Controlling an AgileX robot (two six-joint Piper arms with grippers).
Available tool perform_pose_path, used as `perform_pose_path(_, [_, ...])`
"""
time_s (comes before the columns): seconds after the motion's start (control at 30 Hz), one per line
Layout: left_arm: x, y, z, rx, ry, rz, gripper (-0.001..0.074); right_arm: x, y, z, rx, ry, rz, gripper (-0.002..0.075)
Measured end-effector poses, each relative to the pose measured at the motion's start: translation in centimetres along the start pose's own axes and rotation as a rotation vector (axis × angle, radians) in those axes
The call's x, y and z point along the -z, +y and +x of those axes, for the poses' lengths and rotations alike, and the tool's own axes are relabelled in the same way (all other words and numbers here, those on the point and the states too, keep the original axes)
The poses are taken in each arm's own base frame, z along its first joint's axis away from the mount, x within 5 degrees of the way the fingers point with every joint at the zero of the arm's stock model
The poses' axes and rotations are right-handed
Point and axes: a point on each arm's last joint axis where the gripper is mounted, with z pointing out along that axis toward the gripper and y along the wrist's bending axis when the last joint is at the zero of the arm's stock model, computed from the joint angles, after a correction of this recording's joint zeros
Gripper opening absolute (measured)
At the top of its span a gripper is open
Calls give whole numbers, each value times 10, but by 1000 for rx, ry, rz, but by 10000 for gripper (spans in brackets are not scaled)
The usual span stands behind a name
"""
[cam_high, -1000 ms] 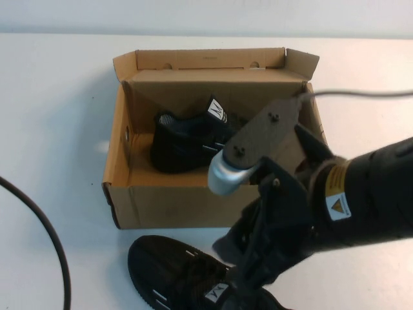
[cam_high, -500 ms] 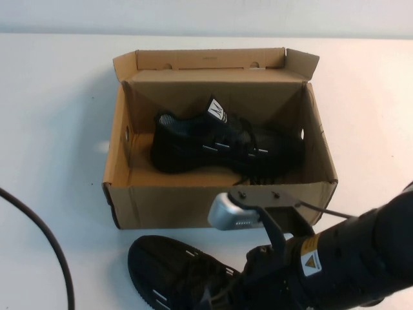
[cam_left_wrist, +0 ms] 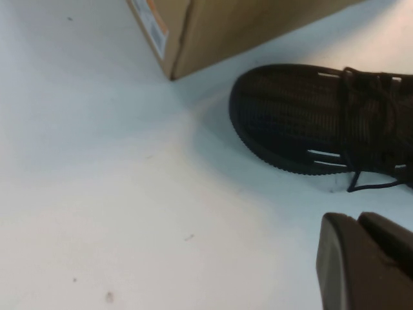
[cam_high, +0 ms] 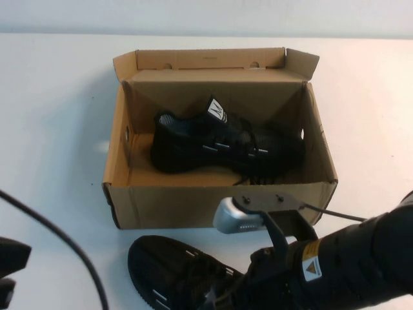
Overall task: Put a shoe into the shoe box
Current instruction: Pick up the shoe from the table
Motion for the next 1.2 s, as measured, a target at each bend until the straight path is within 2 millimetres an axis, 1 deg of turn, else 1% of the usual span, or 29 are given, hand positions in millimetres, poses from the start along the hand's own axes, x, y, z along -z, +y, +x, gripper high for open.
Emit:
perform_pose_path(0.2, [-15,1,-8,18,48,64,-1,-2,-1,-5,-42,-46,8,397])
perform_pose_path(0.37, [-16,0,-10,14,42,82,-1,-16,-6,-7,-71,-17,46,396])
perform_pose_path(0.43, [-16,0,-10,12,41,84,-1,-20,-8,-9,-68,-16,59,384])
perform_pose_path(0.47, [-16,0,-10,12,41,85,-1,-21,-9,-10,-61,-21,65,368])
perform_pose_path(0.53, [-16,-1,-10,13,40,86,-1,-24,-11,-11,-46,-27,82,305])
perform_pose_path(0.6, [-16,-1,-10,13,40,86,-1,-25,-13,-12,-20,-32,103,215])
perform_pose_path(0.67, [-16,-1,-10,13,40,86,-1,-25,-16,-13,19,-40,131,100])
perform_pose_path(0.73, [-16,-1,-10,13,40,87,-1,-25,-18,-14,59,-49,159,40])
perform_pose_path(0.77, [-16,-1,-10,13,40,87,-1,-25,-19,-15,79,-53,172,22])
perform_pose_path(0.93, [-16,-1,-10,9,40,87,-1,-24,-24,-15,153,-50,226,8])
perform_pose_path(1.03, [-16,-1,-10,8,41,89,-1,-21,-23,-15,222,-47,229,8])
perform_pose_path(1.2, [-16,-3,-11,16,33,111,-1,-9,-16,-14,346,23,240,7])
